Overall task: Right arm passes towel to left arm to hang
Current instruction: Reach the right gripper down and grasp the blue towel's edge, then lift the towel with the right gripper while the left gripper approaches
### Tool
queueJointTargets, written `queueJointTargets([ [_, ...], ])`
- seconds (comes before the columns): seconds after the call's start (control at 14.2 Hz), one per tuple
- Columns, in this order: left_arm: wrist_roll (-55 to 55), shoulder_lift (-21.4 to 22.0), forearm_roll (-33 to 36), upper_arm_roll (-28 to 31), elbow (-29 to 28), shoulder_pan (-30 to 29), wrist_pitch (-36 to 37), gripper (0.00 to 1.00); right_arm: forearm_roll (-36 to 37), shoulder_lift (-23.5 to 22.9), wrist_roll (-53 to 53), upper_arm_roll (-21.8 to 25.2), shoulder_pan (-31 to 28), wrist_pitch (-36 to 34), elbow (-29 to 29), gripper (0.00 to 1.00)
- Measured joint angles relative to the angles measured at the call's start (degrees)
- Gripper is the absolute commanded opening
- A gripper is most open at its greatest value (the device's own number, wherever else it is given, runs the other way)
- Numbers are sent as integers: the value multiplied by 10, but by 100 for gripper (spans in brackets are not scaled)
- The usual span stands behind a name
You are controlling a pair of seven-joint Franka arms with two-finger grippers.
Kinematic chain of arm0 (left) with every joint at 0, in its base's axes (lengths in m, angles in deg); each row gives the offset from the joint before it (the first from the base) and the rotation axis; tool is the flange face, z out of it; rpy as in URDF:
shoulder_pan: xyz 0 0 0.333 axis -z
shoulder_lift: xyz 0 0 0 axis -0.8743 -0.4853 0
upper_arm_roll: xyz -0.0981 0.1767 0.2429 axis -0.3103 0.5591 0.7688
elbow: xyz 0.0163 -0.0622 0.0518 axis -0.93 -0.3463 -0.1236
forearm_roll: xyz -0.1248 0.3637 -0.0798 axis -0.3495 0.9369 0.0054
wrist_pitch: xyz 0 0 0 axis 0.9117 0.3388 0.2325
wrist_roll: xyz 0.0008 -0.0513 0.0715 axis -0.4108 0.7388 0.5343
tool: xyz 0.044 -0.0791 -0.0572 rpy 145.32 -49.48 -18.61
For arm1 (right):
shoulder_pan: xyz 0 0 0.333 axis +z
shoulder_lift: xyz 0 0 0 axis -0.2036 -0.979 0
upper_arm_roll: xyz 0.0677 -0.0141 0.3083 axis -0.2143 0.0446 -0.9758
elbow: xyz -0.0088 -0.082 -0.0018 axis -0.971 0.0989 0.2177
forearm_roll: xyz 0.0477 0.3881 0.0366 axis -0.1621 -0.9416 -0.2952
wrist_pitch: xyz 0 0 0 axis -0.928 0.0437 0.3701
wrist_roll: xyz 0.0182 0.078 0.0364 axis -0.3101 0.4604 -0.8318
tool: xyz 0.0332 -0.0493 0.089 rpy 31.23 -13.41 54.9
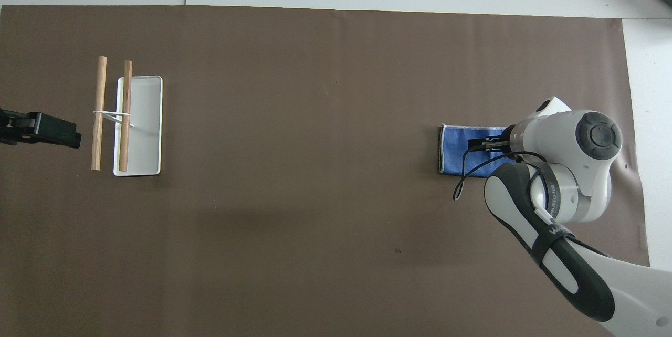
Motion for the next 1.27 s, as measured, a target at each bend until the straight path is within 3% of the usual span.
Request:
queueJointTargets([
  [0.28,0,0,0,0,0,0,0,100,-26,-10,12,0,0,6,0,100],
  [0.56,0,0,0,0,0,0,0,100,-29,-18,52,0,0,20,-5,54],
  [0.78,0,0,0,0,0,0,0,100,-29,-16,60,1,-1,26,-6,4],
  [0.85,0,0,0,0,0,0,0,100,-29,-14,60,1,-1,26,-6,0],
  [1.27,0,0,0,0,0,0,0,100,-29,-9,60,1,-2,14,8,0],
])
